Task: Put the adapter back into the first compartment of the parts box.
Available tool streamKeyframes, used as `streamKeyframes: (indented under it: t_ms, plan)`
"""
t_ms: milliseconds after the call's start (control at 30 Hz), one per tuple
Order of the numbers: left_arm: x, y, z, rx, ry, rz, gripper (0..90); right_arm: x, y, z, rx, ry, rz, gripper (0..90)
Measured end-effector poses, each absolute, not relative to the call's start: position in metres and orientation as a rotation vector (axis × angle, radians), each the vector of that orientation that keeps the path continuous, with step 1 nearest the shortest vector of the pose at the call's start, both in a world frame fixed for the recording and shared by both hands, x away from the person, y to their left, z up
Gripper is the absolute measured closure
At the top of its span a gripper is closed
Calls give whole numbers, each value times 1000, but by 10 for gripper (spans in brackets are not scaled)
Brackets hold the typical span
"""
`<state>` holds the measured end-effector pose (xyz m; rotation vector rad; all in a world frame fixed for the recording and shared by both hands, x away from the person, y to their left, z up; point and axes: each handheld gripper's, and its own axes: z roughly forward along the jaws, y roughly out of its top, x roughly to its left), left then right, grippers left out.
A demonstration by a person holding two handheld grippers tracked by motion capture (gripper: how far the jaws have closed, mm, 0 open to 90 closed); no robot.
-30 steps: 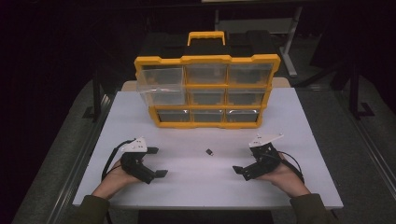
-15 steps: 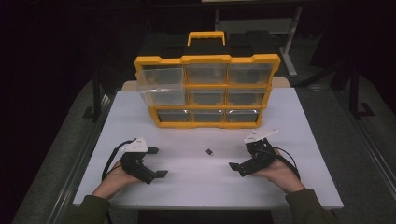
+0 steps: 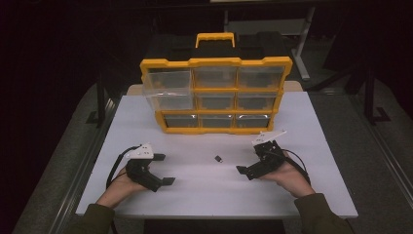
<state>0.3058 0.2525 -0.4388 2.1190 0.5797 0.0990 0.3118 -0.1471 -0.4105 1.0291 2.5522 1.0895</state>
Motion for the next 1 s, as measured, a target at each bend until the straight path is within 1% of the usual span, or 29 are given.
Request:
streamKeyframes:
  t_ms: [1000]
  plan:
    - [306, 252, -439, 2121, 574, 89, 0, 328, -132, -404, 1019, 2559, 1068, 0]
